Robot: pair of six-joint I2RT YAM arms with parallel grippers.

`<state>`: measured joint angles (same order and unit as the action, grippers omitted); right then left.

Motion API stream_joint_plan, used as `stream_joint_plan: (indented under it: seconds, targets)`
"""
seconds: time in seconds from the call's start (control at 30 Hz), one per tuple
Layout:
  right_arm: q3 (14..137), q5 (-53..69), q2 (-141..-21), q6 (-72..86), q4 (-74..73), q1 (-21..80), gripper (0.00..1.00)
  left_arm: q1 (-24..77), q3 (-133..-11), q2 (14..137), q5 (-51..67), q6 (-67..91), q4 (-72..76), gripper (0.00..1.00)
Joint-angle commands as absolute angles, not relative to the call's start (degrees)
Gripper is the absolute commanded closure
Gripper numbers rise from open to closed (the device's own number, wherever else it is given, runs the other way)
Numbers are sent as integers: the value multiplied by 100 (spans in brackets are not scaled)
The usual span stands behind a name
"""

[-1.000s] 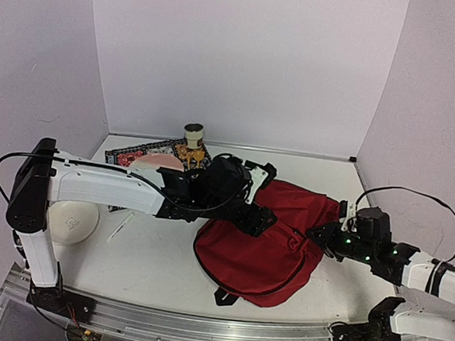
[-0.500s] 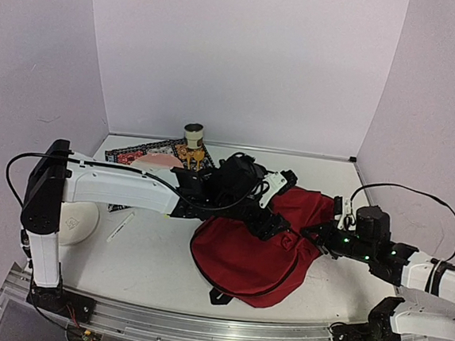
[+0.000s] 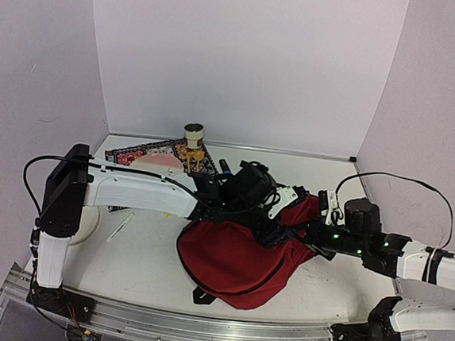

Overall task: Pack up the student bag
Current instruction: Grab the student bag from the lower front pocket, then unzip the lower front pocket of the student bag.

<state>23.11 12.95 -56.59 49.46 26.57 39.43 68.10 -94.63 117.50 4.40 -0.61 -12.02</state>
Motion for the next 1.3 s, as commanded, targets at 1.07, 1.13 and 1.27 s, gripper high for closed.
stream_joint_plan:
  seconds: [1.07, 1.13, 1.27]
  targets:
    - [2683, 1376, -5699, 4570, 2862, 4267, 100, 6206, -9009, 11351, -29, 3365, -910, 63]
    - [2681, 1359, -5685, 4570, 2862, 4264, 100, 6122, -8972, 11365, 90, 3494, -918, 64]
    - [2669, 1359, -5686, 4571, 2853, 4263, 100, 6102, -8996, 11396, 640, 3471, -915, 69]
